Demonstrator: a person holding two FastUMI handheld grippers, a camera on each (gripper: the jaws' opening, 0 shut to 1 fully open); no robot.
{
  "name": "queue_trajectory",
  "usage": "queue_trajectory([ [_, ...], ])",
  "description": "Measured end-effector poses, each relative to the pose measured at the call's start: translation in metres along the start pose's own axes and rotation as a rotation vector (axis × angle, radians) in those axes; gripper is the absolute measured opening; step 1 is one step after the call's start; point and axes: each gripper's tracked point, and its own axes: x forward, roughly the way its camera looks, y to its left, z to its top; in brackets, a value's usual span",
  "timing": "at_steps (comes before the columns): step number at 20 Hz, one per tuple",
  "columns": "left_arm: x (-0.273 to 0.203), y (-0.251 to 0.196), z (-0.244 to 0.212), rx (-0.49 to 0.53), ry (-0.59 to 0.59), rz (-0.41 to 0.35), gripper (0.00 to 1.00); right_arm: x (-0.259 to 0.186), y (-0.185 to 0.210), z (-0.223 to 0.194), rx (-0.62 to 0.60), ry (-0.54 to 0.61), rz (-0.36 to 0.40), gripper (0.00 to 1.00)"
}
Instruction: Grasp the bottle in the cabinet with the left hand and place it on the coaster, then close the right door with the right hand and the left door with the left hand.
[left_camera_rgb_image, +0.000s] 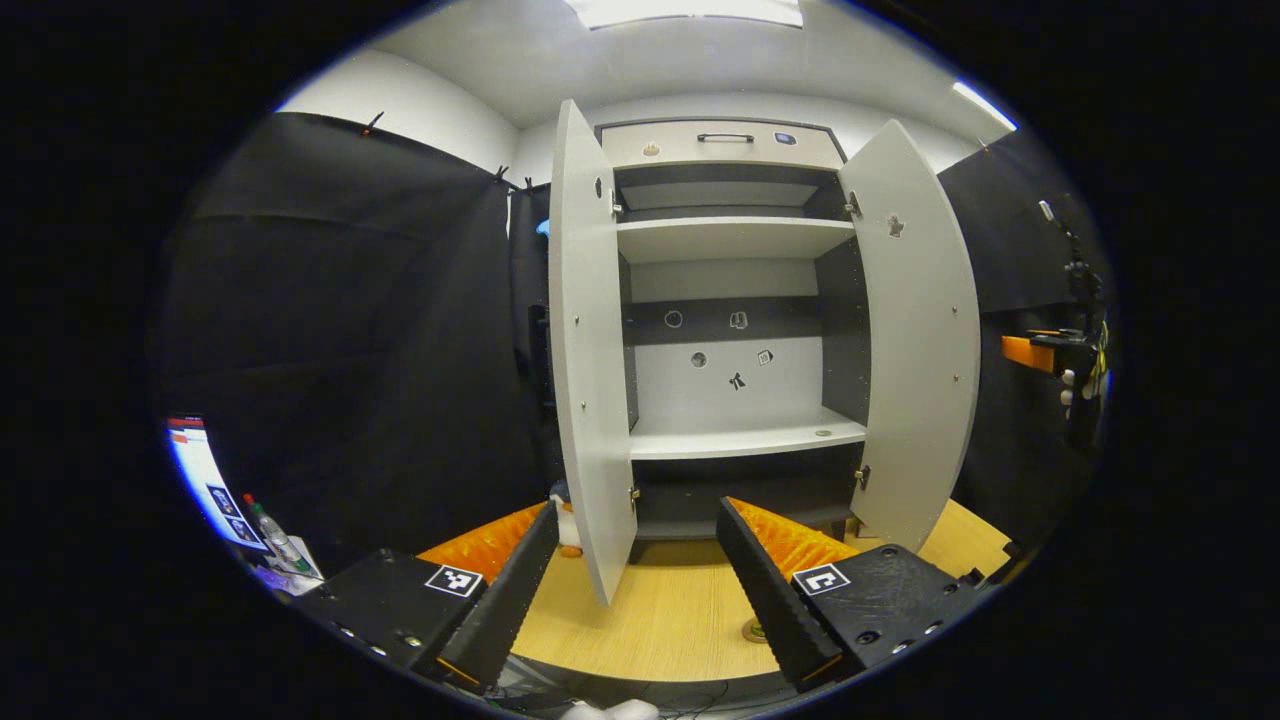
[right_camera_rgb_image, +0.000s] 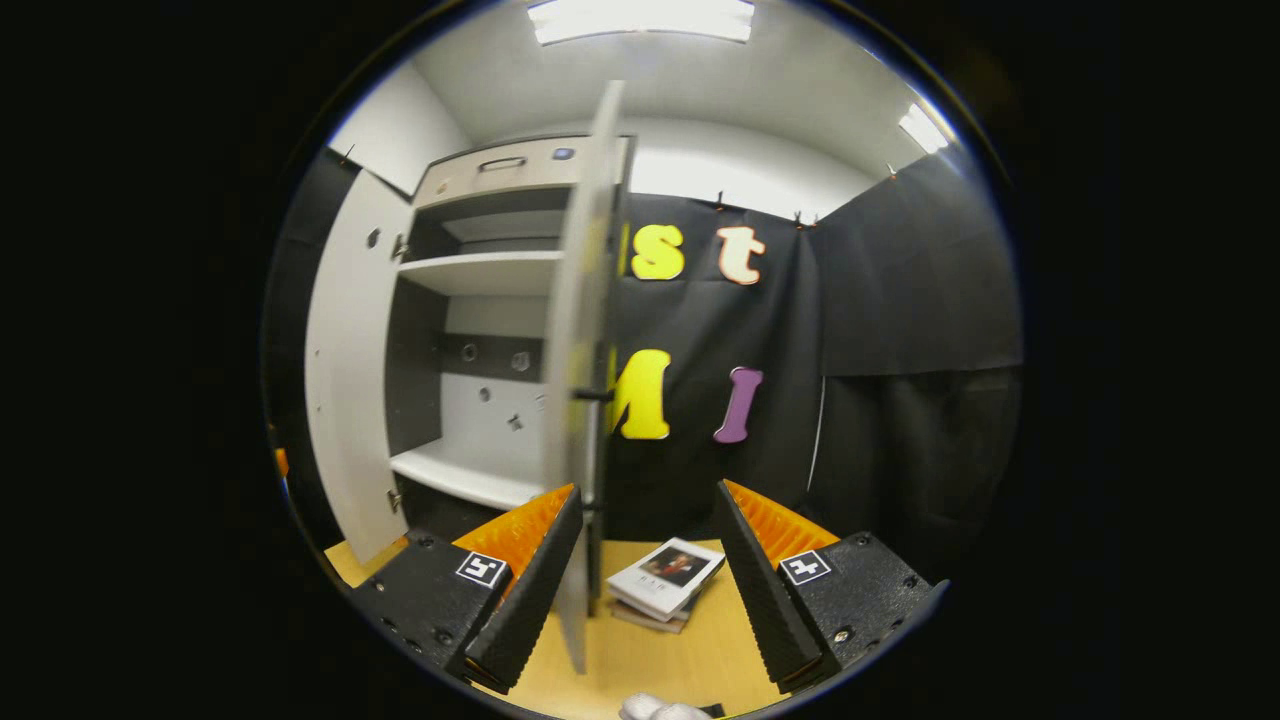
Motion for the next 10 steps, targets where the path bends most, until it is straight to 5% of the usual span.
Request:
queue_trajectory([
  [5, 0.000, -0.017, 0.010, -0.004, -0.010, 0.032, 0.97, 0.052, -0.021, 0.014, 0.030, 0.026, 0.040, 0.82],
  [10, 0.008, -0.028, 0.009, -0.027, 0.000, 0.048, 0.95, 0.065, 0.009, 0.014, 0.000, 0.045, 0.162, 0.82],
])
